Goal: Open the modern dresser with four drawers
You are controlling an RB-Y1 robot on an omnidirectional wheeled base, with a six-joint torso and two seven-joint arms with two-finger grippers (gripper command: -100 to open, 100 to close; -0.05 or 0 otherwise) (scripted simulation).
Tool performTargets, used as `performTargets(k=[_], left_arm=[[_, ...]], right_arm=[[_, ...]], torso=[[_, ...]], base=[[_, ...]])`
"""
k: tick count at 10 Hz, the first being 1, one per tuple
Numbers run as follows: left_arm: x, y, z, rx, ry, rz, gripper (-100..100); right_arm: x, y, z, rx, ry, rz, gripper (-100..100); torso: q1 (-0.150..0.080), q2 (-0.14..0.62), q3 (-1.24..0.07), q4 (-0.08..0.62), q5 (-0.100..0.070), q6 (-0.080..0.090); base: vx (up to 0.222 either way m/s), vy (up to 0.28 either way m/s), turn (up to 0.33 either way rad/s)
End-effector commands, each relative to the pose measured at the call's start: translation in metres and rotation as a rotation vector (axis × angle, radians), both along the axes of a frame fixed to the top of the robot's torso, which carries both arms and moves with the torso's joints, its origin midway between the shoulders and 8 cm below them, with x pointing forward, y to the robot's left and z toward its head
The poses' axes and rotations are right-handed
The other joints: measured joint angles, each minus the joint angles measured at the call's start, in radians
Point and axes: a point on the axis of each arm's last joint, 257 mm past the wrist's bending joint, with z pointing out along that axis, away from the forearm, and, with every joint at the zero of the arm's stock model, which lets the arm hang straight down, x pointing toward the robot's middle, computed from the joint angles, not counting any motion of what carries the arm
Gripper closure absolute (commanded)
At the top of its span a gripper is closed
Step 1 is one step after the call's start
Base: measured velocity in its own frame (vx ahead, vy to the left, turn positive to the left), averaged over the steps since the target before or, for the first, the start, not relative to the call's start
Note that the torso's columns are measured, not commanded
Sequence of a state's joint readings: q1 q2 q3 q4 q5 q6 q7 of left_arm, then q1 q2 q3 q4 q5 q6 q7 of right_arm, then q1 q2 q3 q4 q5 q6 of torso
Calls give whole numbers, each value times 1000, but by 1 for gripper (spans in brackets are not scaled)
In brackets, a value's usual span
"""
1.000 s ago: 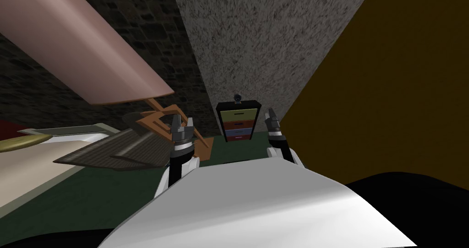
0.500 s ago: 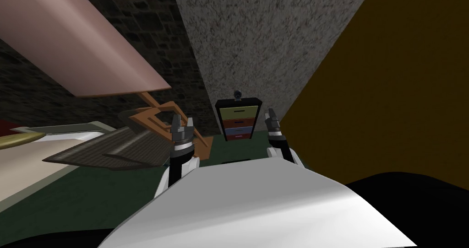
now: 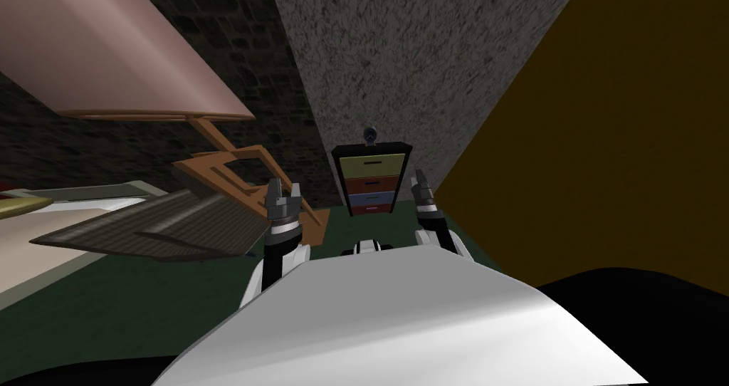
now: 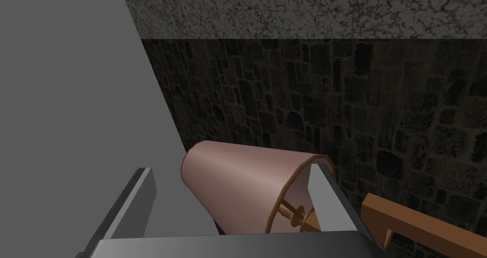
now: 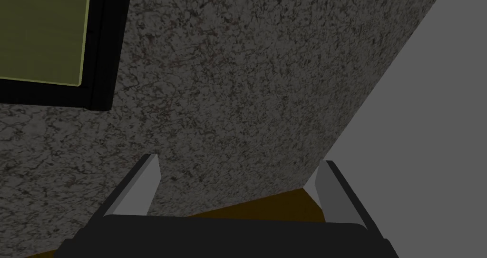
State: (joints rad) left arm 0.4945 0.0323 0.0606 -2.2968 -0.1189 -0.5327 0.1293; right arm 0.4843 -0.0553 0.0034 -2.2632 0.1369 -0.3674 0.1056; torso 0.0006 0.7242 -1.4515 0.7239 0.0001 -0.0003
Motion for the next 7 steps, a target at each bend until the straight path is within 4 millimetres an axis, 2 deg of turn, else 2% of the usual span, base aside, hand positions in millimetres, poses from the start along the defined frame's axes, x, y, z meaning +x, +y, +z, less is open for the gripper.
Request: performTargets(k=[1,2,3,5,6,7], left_arm=[[0,0,0,0,0,0,0],[0,0,0,0,0,0,0],[0,0,0,0,0,0,0],[0,0,0,0,0,0,0],[0,0,0,0,0,0,0],[0,0,0,0,0,0,0]], right_arm=[[12,4,-24,-106,84,-12,-100],[17,4,-37,-143,122,-21,-100],[17,4,-37,-150,123,-23,-100],[27,1,-67,-226,213,-50,-100],[27,2,-68,-248,214,-56,-100],[32,-2,-85,-285,264,-73,-100]], torso=[[0,9,-20,10,0,0],[0,11,-24,12,0,0],[0,13,-25,13,0,0],[-1,15,-24,14,0,0],[0,14,-24,14,0,0],[0,14,-25,14,0,1]], base=[[41,13,57],[45,18,92],[32,18,40],[39,20,92],[38,20,50],[37,20,74]])
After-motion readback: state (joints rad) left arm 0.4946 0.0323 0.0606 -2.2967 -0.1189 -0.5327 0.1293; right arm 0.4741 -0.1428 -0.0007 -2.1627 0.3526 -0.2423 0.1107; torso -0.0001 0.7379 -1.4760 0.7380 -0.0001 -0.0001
